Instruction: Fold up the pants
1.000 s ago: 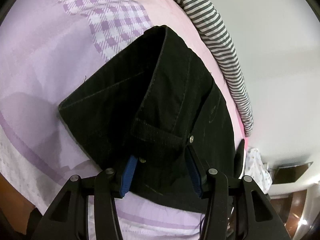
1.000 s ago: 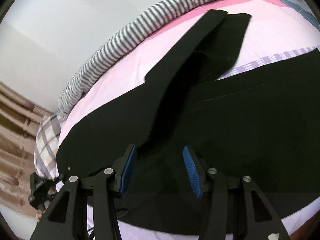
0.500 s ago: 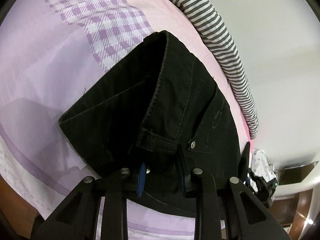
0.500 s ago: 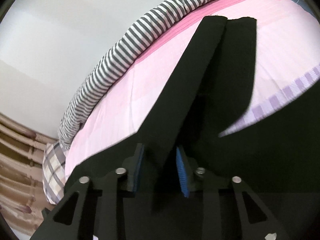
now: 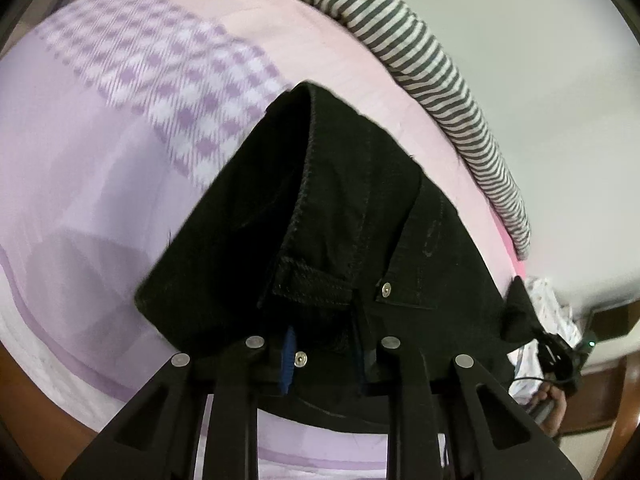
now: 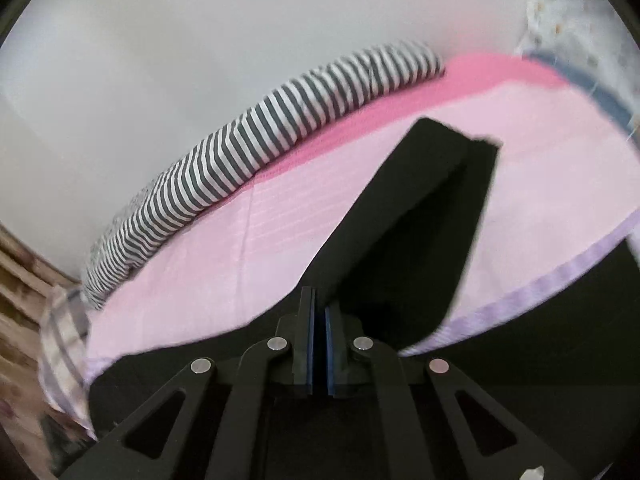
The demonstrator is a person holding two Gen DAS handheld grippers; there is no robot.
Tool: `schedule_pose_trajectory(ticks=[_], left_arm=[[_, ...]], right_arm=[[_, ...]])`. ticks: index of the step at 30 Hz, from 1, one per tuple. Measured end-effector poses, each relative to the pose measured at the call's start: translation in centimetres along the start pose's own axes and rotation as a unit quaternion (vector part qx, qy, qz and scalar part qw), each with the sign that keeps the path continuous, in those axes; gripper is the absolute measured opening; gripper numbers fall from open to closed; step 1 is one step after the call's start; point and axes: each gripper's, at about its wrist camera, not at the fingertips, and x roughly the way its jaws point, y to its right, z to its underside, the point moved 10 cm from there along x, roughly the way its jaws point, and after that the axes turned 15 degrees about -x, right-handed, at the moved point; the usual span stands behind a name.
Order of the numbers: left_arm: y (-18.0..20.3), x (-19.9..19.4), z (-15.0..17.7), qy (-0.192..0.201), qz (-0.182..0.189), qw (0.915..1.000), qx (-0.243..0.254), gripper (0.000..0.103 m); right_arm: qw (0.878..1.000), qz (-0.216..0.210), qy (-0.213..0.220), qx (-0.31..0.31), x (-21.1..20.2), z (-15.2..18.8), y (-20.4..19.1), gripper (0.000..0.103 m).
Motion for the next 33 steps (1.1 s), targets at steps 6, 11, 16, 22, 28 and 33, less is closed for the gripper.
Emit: schedule_pose_trajectory(ticks=[6,11,16,22,28,33], left_arm=[[0.9,-1.4,-0.9,-0.002,-0.015,0.9982,0.058,0.021],[0.1,-1.8,-0.8,-0.010,-0.050,0.9935,0.102,0.020],[-1.9,-1.7,0.4,-0.029,-0.081,0.9885,0.125,0.020],[-2.7,-1.4,1.5,-0.018,-0.107,0.9828,0.150,0.021],[-1.9,-2.0,2.2,-0.005,-0.129,0.9743,0.185,0.031],[-1.9,-4.4,3.2,-0.004,-0.125,0.9725,0.196,0.042]], right_arm=[[0.999,0.032,-0.004,-0.027,-5.7,4.2,0.4,0.004],[0.999,0.038,-0.037,-0.011,-7.7,10.1,0.3,0.004],[0.997,0.036,-0.073,0.011,-8.2,14.5,0.8,0.004],[0.994,0.033,-0.103,0.024,-6.8,16.7,1.2,0.004],[0.994,0.001,-0.103,0.041,-6.2,16.7,1.5,0.006],[0.991,-0.039,-0.094,0.087,-6.1,16.8,1.7,0.008]])
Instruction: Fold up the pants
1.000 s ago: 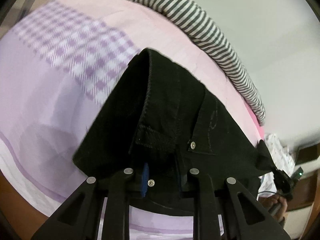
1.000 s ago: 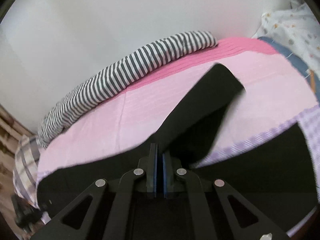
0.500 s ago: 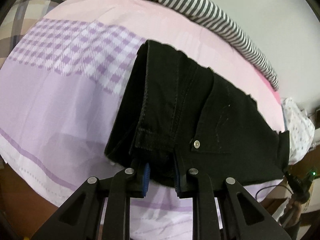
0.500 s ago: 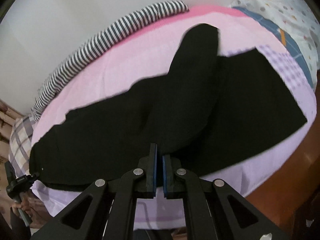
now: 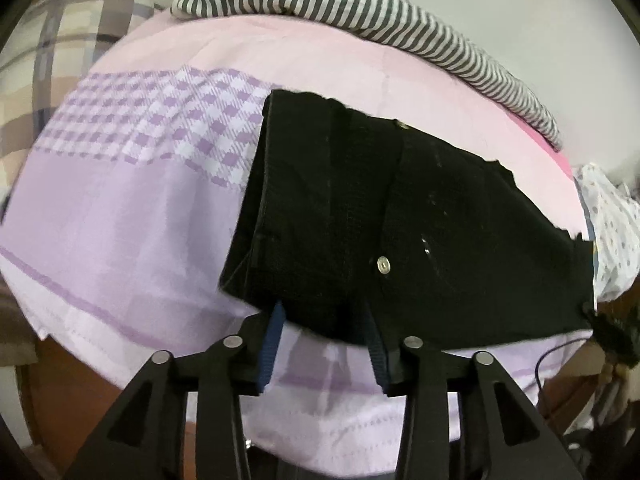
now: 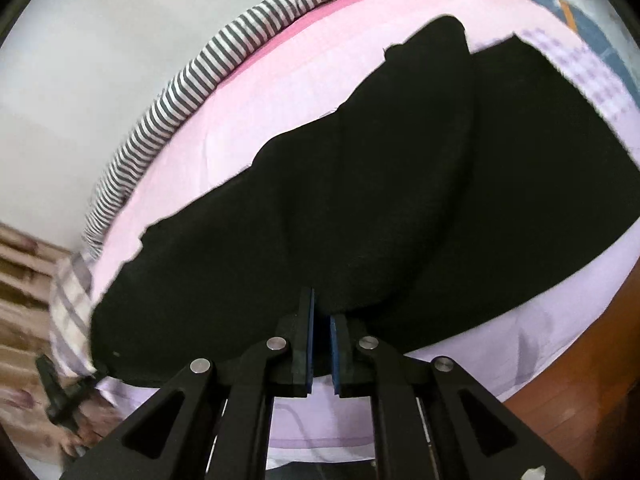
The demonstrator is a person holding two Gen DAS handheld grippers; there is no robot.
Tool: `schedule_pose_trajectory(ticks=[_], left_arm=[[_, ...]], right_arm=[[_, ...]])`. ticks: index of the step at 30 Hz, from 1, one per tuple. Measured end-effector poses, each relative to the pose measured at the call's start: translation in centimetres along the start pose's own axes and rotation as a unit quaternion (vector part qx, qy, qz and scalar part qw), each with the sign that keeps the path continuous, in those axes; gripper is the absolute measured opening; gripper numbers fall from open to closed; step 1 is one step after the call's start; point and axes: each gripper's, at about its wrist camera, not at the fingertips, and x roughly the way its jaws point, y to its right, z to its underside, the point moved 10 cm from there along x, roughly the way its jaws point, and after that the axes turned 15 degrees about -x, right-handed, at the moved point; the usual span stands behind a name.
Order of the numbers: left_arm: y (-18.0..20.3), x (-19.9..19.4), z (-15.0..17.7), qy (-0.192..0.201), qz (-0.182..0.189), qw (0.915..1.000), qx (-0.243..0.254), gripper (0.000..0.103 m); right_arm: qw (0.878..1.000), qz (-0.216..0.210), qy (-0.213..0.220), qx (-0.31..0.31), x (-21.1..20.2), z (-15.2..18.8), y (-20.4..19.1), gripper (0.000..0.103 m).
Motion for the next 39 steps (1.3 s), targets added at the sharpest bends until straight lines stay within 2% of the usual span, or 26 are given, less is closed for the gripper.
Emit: schedule_pose_trajectory(ticks=[3,6,8,11,14,17,21,23,25,27,30,32,33,34,35,38,39], left_arm=[[0.6,-2.2,0.9,0.021,-0.006,0.9991,0.037,0.043],[2.8,-3.9,1.4,0.042,0.014,0.9968,0.066,0.043],[5.5,-4.2,1.8,0.050,0.036,0.9941,0.090,0.043],[11.2,-3.4,3.3,0.044,0.072,0.9854,0.148,0.045],[18.5,-1.2,6.0,0.023,0.105,0.9688,0.223,0.047],[24.0,0.9,8.7,0.008,0.123,0.9501,0.287,0.047],[30.8,3.9,13.6,-0.017,0.132,0.9173,0.375,0.047],[33.1,5.2,15.3,-0.022,0.130,0.9069,0.400,0.047],[34.5,5.9,16.2,-0.024,0.130,0.9020,0.411,0.047],[36.0,7.0,16.5,-0.017,0.122,0.9006,0.417,0.047],[37.2,8.5,16.0,-0.009,0.111,0.9047,0.411,0.047],[37.9,9.3,15.8,-0.017,0.111,0.9071,0.406,0.046],[38.1,9.6,15.6,-0.023,0.113,0.9081,0.402,0.039],[38.2,9.7,15.5,-0.032,0.116,0.9093,0.398,0.021],[38.5,10.0,15.2,-0.041,0.120,0.9125,0.389,0.013],[38.5,10.3,13.4,-0.039,0.125,0.9282,0.348,0.010],[38.5,10.4,12.9,-0.036,0.126,0.9328,0.336,0.009]], right_arm=[[1.000,-0.024,0.003,0.020,0.1,0.1,0.3,0.008],[0.998,-0.048,0.012,0.034,0.0,-0.4,0.1,0.009],[0.997,-0.060,0.018,0.039,-0.1,-0.9,-0.1,0.009],[0.997,-0.067,0.026,0.038,-0.2,-1.5,-0.3,0.009],[0.996,-0.071,0.030,0.039,-0.1,-1.9,-0.4,0.010],[0.995,-0.085,0.033,0.050,-0.1,-2.2,-0.1,0.010],[0.994,-0.094,0.039,0.050,-0.3,-2.7,-0.4,0.012],[0.993,-0.098,0.043,0.052,-0.3,-3.0,-0.5,0.012],[0.992,-0.104,0.046,0.053,-0.4,-3.4,-0.6,0.012],[0.991,-0.109,0.047,0.053,-0.5,-3.6,-0.7,0.012],[0.991,-0.117,0.048,0.045,-0.7,-3.9,-0.8,0.012],[0.991,-0.119,0.048,0.038,-0.6,-4.1,-0.9,0.012],[0.991,-0.119,0.047,0.035,-0.6,-4.2,-0.9,0.012],[0.991,-0.120,0.047,0.032,-0.5,-4.2,-0.9,0.013],[0.991,-0.123,0.045,0.032,-0.4,-4.3,-0.9,0.013],[0.989,-0.140,0.041,0.039,-0.1,-4.1,-1.0,0.018],[0.988,-0.144,0.040,0.041,-0.1,-4.1,-1.1,0.022]])
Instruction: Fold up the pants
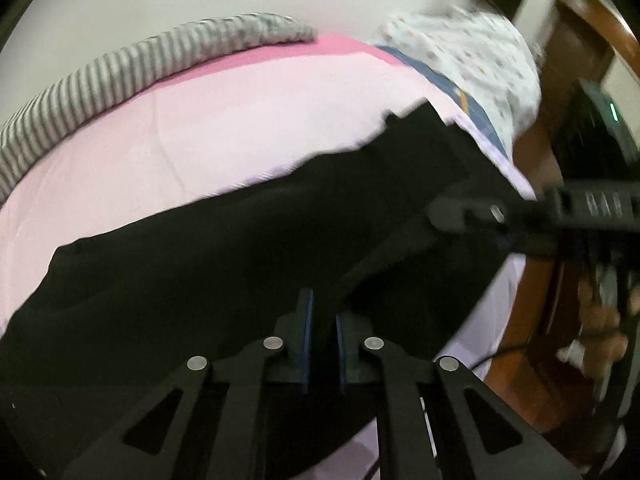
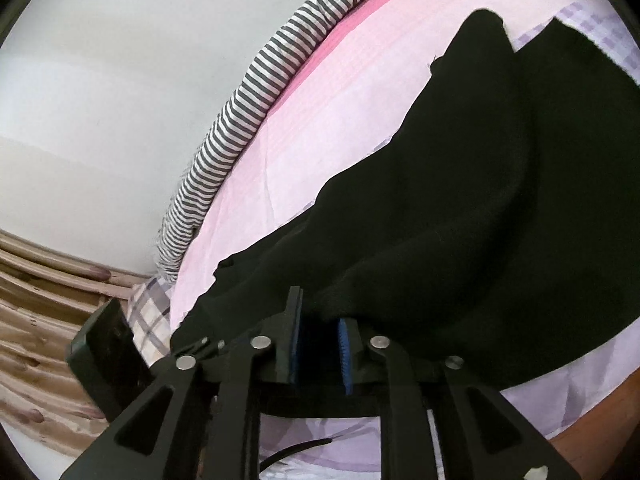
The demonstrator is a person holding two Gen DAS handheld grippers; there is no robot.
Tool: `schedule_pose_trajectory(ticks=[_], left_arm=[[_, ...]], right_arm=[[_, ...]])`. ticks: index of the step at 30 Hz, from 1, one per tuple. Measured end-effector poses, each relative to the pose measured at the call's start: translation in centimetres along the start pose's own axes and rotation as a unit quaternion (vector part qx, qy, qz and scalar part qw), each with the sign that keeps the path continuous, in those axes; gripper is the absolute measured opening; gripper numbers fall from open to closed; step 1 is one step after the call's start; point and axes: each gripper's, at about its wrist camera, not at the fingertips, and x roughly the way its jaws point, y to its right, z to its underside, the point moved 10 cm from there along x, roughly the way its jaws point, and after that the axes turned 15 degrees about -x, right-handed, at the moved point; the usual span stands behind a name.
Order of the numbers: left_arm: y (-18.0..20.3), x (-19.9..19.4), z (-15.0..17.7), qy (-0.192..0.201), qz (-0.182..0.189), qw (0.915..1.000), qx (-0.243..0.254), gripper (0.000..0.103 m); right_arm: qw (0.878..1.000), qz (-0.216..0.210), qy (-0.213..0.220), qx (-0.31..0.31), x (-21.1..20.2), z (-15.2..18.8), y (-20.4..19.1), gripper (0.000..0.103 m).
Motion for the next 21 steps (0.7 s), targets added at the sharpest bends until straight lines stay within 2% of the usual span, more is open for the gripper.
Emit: schedule_pose_trajectory(ticks=[2,4,5,7,11,17,20,21], left_arm=[[-1.2,-0.4,-1.1,0.015,-0.006,0.9995,-0.027,0.007],[-2.5,-0.6,-2.0,0.025,-0.013,0.9983,-0.052,0.006],[-3.4,-0.8,-2.5,0.031,-0.013,0.9972,-0.066,0.006],[-4.7,-0.9,-3.0,0.037,-0.021,0.9956,-0.084,0.006],[-7.5,0.1,-3.0,0.022,-0.025,0.9912,-0.128,0.006],[-8.3,1.2,-2.9,0.015,-0.028,0.9900,-0.137,0.007],[-8.6,1.5,-3.0,0.010,-0.022,0.9894,-0.143,0.007],[-8.7,1.6,-3.1,0.009,-0.020,0.9891,-0.146,0.007]], right_arm=[[1.000,-0.011,0.001,0.002,0.0,-0.1,-0.2,0.028],[1.000,-0.003,0.001,0.001,-0.1,-0.1,0.0,0.038],[1.000,0.006,0.005,-0.002,-0.3,-0.3,0.2,0.039],[0.999,0.029,0.013,-0.005,-0.8,-0.7,1.2,0.039],[0.998,0.053,0.023,0.017,-1.4,-1.4,3.6,0.039],[0.993,0.070,0.044,0.080,-2.0,-1.7,7.6,0.039],[0.991,0.088,0.053,0.090,-2.2,-1.9,9.2,0.039],[0.990,0.091,0.056,0.090,-2.2,-2.1,9.6,0.036]])
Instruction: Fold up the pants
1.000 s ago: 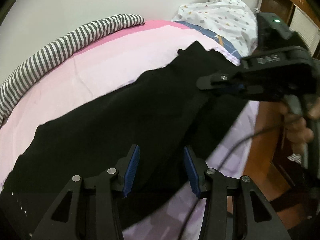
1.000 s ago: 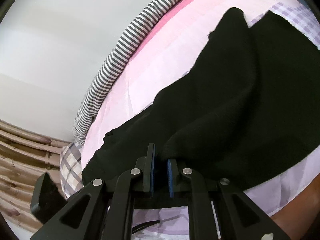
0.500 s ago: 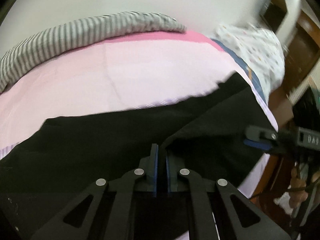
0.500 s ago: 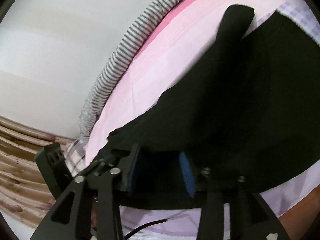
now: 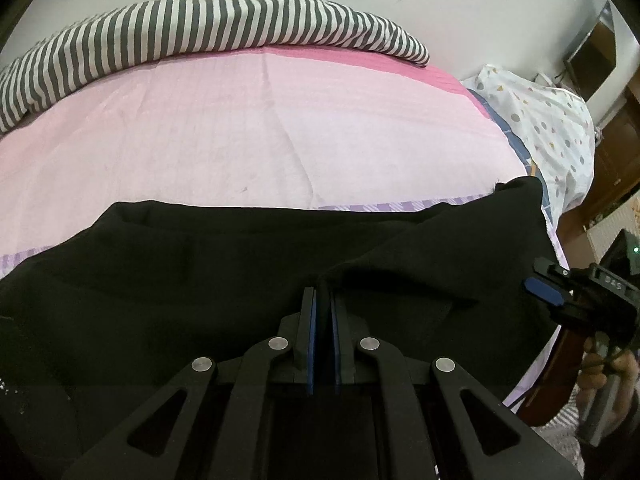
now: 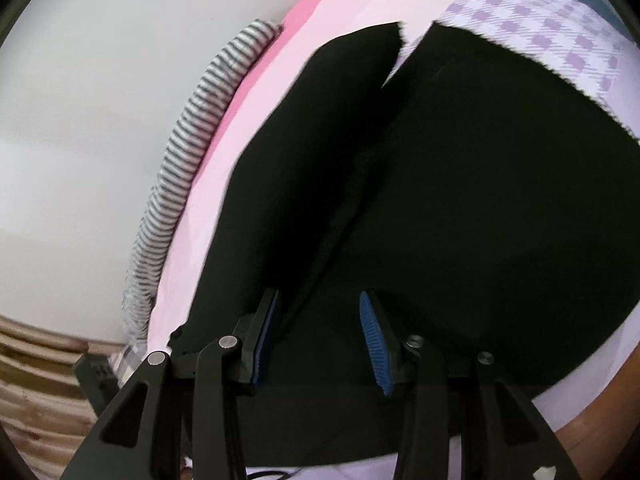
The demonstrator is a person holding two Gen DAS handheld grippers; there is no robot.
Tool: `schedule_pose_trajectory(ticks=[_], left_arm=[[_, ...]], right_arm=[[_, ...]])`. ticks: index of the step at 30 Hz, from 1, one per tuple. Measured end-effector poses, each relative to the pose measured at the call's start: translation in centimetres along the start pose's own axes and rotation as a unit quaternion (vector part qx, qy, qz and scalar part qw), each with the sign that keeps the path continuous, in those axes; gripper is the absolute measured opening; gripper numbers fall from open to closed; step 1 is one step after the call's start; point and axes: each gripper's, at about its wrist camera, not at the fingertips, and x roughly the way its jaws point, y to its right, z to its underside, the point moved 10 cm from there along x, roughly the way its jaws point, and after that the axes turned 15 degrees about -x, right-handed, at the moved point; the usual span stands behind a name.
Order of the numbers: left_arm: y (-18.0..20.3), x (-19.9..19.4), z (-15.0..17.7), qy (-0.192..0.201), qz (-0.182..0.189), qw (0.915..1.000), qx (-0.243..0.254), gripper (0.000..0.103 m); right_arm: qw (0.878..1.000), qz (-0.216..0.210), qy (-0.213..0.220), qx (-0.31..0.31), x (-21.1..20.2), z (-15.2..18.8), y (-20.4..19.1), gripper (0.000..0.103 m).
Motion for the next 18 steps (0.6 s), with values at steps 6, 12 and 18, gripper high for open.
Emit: schedule_pose_trajectory(ticks=[6,12,18], left_arm=[[-0.4,0.3,-0.1,-0.004,0.001,1.0000,-0.002,0.007],[-0.6,0.5,-0.2,-0.010,0.005,0.9999,-0.010,0.007],[-0.4,0.2,-0.1,-0.010,0.001,0.9999,-0.004,0.007]], right_arm=[[0.999,0.017,0.030,-0.005,0.6,-3.1,1.5,0.026],[0.998,0.032,0.045,-0.001,1.4,-5.9,2.7,0.011],[0.998,0.048,0.044,-0.018,0.1,-6.9,2.4,0.004]])
